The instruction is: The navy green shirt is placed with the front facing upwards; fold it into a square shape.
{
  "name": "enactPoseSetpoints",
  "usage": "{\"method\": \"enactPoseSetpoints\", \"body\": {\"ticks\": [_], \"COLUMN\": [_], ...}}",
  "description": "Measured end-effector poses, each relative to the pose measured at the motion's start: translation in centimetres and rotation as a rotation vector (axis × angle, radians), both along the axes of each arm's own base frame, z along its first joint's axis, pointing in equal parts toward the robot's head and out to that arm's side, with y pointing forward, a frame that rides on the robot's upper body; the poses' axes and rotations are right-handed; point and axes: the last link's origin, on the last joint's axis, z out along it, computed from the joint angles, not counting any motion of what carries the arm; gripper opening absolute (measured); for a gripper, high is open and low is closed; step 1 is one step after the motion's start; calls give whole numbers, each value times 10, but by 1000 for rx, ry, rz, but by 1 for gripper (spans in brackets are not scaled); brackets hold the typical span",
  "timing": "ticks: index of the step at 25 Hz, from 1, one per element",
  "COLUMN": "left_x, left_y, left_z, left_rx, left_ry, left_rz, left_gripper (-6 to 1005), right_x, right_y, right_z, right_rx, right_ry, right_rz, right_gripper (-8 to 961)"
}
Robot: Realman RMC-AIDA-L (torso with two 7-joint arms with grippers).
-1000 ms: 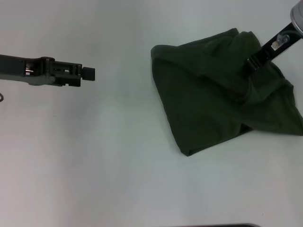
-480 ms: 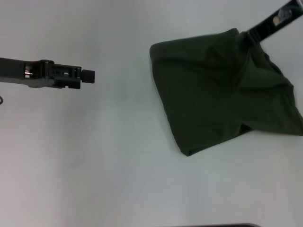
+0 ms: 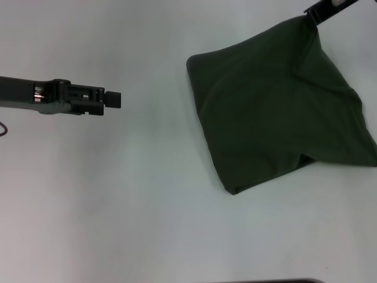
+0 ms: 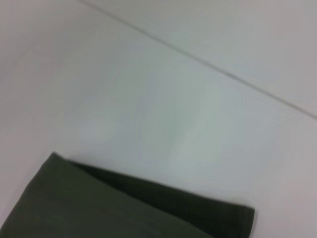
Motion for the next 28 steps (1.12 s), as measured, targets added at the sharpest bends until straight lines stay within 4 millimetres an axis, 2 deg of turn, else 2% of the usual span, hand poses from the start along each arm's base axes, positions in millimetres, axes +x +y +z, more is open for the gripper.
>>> {"method": "enactPoseSetpoints", "body": {"ticks": [8,15,21,28], "left_x": [-2,-2,-1,-1], "left_y": [-2,0,0,0], "left_z": [-2,-2,-2,-2], "left_rx": [-2,7,7,8], "left_ry": [-4,-1,-1,-1], "left_rz": [11,2,0,0], "left_gripper": [783,784,784,782], "right_x": [5,7,7,7], "right_y": [4,6,6,5], "right_z": [-16,-18,-18,-18], "right_rx": [-6,1,-1,-4], "right_ry": [-20,-69,-61,-57], "right_rz": [-14,-5,-7,-8], "right_gripper": [89,111,278,278]}}
